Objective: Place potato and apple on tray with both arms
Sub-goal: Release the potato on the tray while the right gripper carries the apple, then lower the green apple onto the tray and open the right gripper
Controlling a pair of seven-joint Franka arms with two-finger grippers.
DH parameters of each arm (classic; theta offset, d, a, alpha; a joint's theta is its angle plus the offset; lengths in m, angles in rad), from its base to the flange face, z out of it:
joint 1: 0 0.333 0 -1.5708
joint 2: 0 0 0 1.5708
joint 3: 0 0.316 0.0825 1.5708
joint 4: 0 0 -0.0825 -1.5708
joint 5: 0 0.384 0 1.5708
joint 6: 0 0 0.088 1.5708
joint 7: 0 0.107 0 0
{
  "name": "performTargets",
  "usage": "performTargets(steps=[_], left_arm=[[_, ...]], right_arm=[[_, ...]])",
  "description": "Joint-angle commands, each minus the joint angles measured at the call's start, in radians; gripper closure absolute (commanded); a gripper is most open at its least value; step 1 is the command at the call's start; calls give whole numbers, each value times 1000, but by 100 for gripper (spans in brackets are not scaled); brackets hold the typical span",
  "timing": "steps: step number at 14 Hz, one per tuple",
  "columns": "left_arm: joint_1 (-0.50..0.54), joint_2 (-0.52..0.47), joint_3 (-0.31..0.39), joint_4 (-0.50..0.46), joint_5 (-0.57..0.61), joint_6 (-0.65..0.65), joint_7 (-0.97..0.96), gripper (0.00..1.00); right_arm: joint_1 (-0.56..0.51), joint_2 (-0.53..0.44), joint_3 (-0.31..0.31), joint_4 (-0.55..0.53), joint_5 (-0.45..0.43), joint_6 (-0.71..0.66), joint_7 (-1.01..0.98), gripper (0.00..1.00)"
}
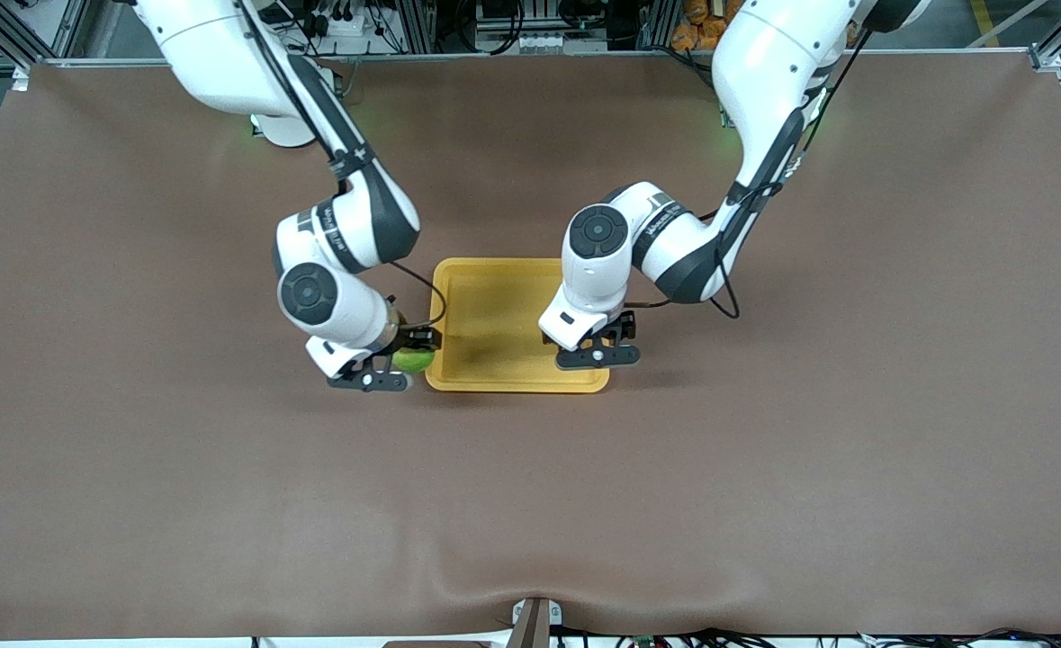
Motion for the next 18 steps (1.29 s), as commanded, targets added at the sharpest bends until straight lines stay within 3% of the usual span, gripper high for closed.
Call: performTargets(steps=[1,12,15,16,17,18], left_arm=[[24,-96,-2,-7,19,-95,-10,0],[155,-302,-10,-8,10,-300,103,0],[159,-314,-10,-8,11,-327,107,0],[173,-331,-10,-8,11,-341,131,0],[185,-339,-13,-8,10,-350,172,0],[198,-352,-13,-8,10,-373,209,0]], right_arm=[[44,29,-13,25,15,21,32,100],[130,72,-13,13,14,7,96,99],[134,87,-13,13,14,7,96,69],[140,89,-13,13,14,7,96,52],[139,89,-14,13,14,7,96,21],[139,89,-14,13,14,7,96,0]])
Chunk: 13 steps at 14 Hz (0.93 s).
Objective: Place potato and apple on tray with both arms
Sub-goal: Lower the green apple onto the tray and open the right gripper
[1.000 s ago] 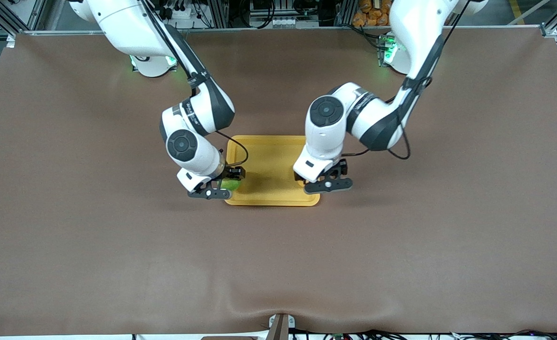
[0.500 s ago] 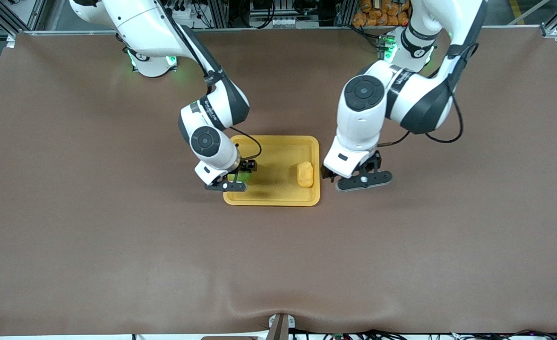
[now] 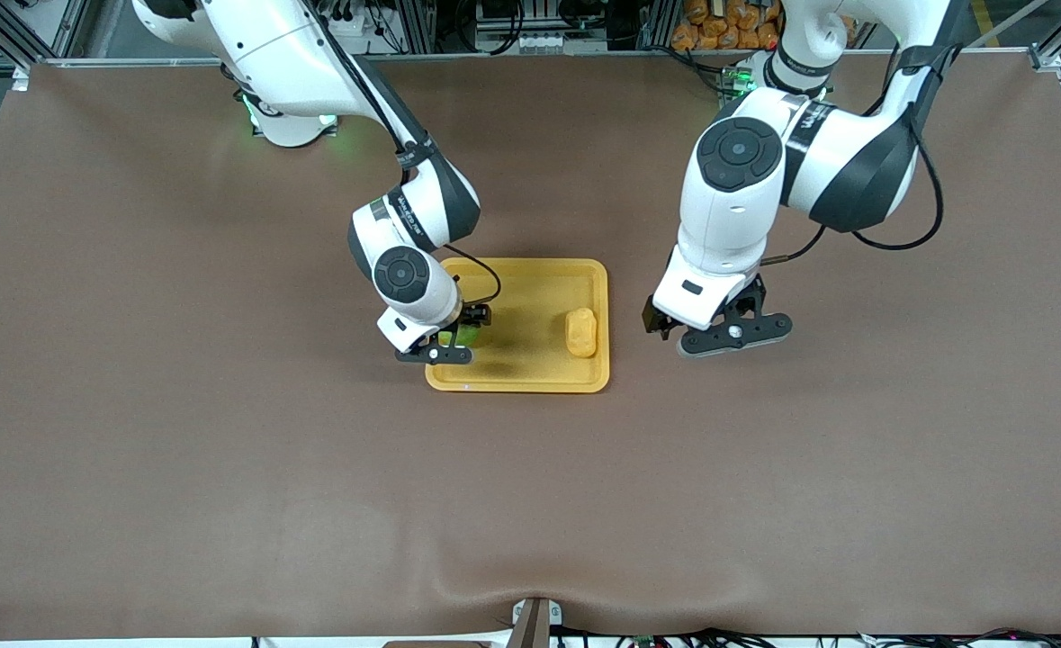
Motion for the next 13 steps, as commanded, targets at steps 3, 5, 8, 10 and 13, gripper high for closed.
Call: performTargets(steps=[3,5,8,10,13], left_arm=[[62,-86,-9,-17,8,-98,126,0],[94,-118,-9,-17,-22,-127,144,0],[163,-161,-6,-15,-78,-170,248,0],[213,-187,-6,-17,-99,-193,302,0],[258,-213,-6,-15,-102,-226,393,0]], right_arm=[[-2,-24,-11,13,13,-43,13,0],[-28,-88,-18,21,10,-145,4,0],[-143,-197,-18,19,6,-192,-13,0],[-238,-257,-18,13,3,-219,-88,0],[-390,-361,-16,-7,3,-263,-253,0]])
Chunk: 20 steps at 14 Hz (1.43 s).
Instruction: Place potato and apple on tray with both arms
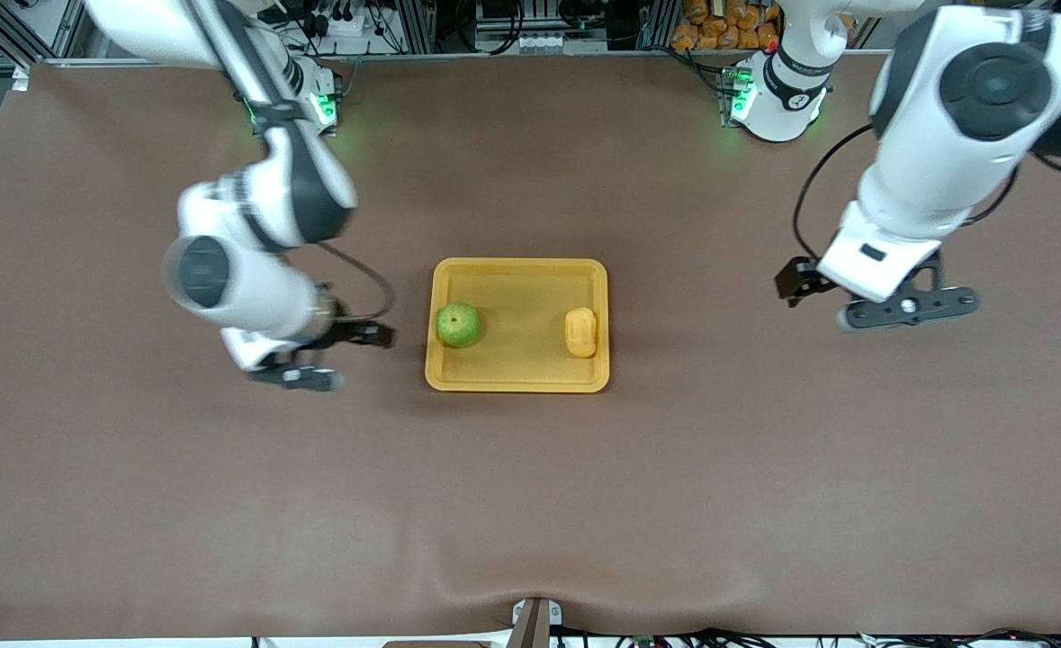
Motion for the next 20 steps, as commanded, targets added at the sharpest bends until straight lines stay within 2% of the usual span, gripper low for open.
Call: performTargets(steps=[1,5,8,9,12,14,18,20], left_arm=[[34,-37,-6,-16,-23,-39,85,0],[85,-65,-3,15,-49,-114,173,0],[114,-71,-5,56,-90,-184,179,0],[125,-73,-5,69,-91,-203,182,0],[126,-105,-3,69,-92,-218,203,0],[130,-123,-3,66,-94,-218,226,0],[145,-148,-3,64,-98,-223,239,0],[146,-178,-2,50,-106,-227,239,0]], right_arm=[[-114,-111,21,-49,4,-34,-114,0],[-278,-199,27,-49,-24,-110,-269,0],[-325,-277,28,-49,-137,-178,-300,0],[-345,-301,30,-49,-148,-204,-303,0],[-375,-372,30,-46,-166,-268,-306,0],[-377,-401,28,-40,-220,-298,-306,0],[-378,-421,24,-23,-225,-373,-302,0],[-378,-420,25,19,-225,-402,-294,0]])
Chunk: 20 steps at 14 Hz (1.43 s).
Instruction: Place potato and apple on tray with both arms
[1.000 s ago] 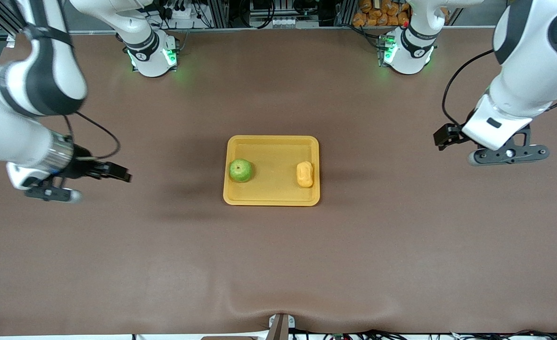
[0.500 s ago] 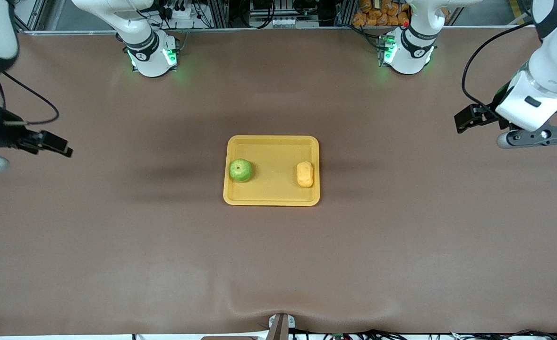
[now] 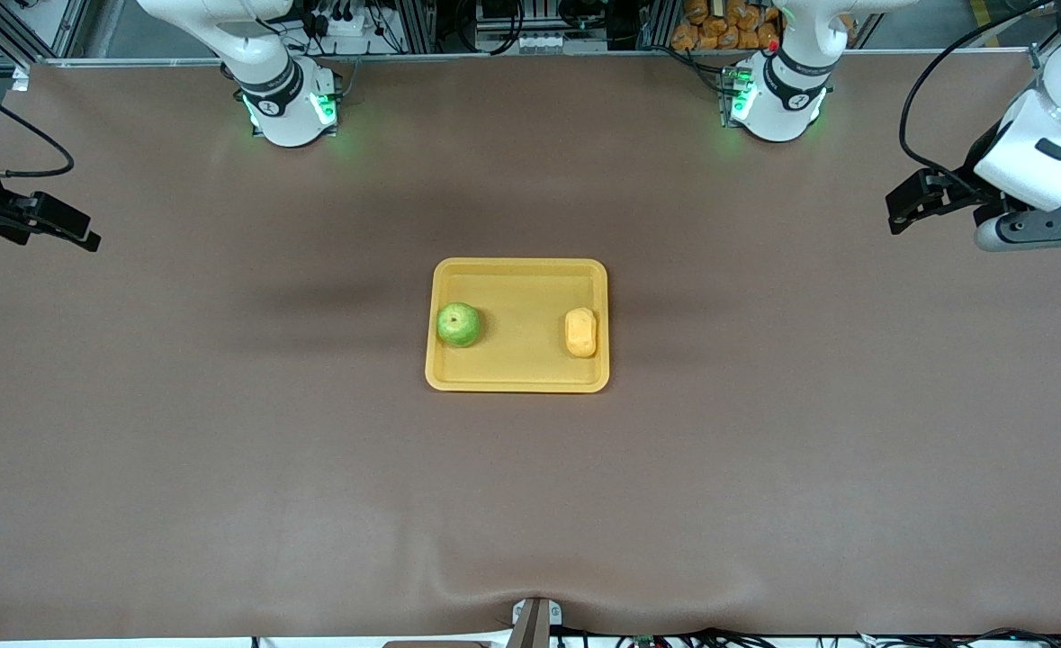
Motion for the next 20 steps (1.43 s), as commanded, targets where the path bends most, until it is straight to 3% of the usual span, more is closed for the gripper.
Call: performTargets(steps=[1,4,6,9,20], left_arm=[[5,-45,8,-20,-51,-29,23,0],[-58,-92,78,-53,-64,-47,27,0],[-69,-130,85,-80,-65,-55,27,0],[-76,-150,98,-84,-65,-67,27,0],[-72,-98,95,-49,-54,-69,69,0]], right_arm=[[-22,-18,20,34,-21,-69,10,0],[-21,-9,23,63,-18,-103,16,0],[-50,-7,11,68,33,-99,6,0],[-39,8,17,68,28,-94,1,0],[-4,65,17,91,36,-22,3,0]])
